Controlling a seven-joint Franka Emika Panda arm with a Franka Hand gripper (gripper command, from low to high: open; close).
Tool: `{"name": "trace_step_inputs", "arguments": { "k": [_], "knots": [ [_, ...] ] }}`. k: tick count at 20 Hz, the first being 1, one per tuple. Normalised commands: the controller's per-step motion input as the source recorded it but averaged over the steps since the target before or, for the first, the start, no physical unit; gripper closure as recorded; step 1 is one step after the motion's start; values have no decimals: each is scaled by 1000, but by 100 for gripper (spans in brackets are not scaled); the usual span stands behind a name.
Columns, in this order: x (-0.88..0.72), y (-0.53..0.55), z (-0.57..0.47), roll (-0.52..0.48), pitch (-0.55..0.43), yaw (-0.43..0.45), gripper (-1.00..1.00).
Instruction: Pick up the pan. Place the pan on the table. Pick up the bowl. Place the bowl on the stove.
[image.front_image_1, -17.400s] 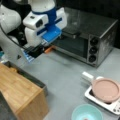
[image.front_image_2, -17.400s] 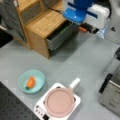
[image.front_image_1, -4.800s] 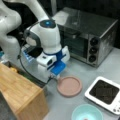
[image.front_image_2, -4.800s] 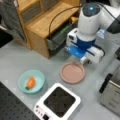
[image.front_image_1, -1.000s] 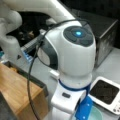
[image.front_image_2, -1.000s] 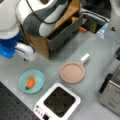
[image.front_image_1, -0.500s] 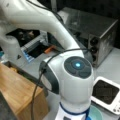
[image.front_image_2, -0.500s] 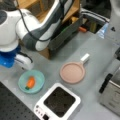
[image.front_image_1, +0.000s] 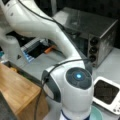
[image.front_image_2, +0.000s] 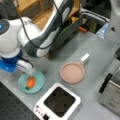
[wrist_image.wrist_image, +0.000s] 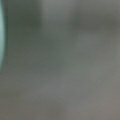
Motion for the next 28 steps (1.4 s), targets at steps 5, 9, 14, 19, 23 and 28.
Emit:
{"name": "trace_step_inputs", "arguments": {
  "k": [5, 9, 14, 19, 23, 28],
  "knots": [
    [-54, 93, -212, 136, -222, -115, -100],
    [-59, 44, -159, 125, -221, -112, -100],
    [-43, 9, -164, 134, -204, -108, -100],
    [-45, 0, -173, 156, -199, -96, 100],
    [-93, 5, -133, 174, -190, -100, 100],
    [-117, 18, -95, 187, -194, -114, 100]
  ]
}}
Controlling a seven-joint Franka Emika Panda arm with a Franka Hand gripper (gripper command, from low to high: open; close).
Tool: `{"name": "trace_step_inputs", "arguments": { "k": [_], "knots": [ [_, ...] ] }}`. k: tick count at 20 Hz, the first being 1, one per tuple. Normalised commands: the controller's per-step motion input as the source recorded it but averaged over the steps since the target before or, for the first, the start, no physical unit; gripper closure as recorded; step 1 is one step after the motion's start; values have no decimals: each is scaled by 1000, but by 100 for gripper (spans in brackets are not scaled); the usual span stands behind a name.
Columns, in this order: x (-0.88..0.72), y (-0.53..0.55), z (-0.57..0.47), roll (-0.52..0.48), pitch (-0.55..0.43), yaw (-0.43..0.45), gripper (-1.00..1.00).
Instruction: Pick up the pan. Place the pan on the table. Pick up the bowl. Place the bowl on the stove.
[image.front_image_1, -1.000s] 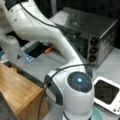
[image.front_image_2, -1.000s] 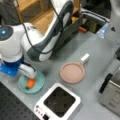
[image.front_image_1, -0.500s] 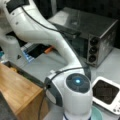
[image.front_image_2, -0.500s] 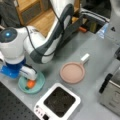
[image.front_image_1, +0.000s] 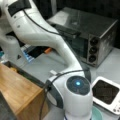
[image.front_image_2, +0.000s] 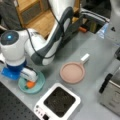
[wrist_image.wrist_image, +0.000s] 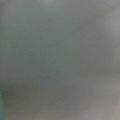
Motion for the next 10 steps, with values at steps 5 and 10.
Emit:
{"name": "trace_step_inputs", "arguments": {
  "k": [5, 10],
  "knots": [
    [-146, 28, -73, 191, -194, -122, 100],
    [-183, 35, -57, 193, -195, -132, 100]
  ]
}}
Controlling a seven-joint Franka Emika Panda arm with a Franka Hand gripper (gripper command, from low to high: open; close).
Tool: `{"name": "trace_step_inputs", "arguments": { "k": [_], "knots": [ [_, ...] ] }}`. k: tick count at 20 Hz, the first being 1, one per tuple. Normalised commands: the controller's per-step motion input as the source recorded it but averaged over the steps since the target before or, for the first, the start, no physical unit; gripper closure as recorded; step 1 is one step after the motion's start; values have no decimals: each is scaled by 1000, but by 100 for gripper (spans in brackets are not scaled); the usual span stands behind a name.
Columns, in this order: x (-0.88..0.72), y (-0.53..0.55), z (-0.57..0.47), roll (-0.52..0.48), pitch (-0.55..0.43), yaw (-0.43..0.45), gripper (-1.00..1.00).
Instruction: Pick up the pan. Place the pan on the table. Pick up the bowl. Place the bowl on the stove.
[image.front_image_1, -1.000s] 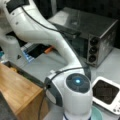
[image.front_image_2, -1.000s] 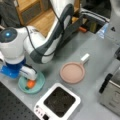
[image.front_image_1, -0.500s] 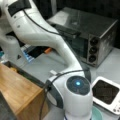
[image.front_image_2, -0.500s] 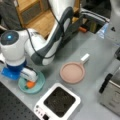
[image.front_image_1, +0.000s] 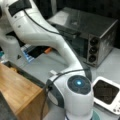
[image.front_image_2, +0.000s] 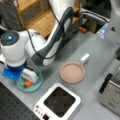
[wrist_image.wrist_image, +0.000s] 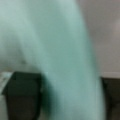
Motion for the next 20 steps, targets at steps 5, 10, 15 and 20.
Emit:
{"name": "trace_step_inputs", "arguments": {
  "k": [5, 10, 15, 20],
  "knots": [
    [-218, 49, -76, 192, -188, -142, 100],
    [-239, 67, -103, 174, -158, -127, 100],
    [-254, 95, -75, 219, -119, -134, 100],
    [-278, 127, 3, 362, -56, -141, 100]
  ]
}}
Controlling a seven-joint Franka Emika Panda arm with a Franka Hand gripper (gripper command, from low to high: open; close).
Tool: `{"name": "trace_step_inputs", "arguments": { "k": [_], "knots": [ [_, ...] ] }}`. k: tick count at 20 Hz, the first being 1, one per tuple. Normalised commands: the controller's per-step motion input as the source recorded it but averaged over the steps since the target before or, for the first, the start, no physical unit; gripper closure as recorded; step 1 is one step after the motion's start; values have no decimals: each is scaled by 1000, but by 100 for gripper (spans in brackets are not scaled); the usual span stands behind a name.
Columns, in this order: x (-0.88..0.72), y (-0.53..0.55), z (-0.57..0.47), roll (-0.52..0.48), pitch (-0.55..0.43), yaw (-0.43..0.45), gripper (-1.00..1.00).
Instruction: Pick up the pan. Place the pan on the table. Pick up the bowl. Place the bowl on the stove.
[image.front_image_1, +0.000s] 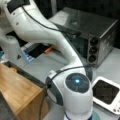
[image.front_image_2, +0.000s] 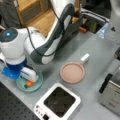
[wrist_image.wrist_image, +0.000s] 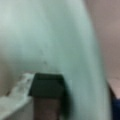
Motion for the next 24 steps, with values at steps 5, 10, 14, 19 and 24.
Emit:
{"name": "trace_step_inputs", "arguments": {
  "k": [5, 10, 14, 19, 24],
  "knots": [
    [-267, 145, 143, 404, -44, -103, 100],
    [-239, 126, 157, 355, -64, -68, 100],
    [-198, 60, 43, 290, -72, -79, 100],
    [-165, 123, 31, 287, -59, -147, 100],
    [-141, 280, 55, 266, -64, -185, 100]
  ]
}}
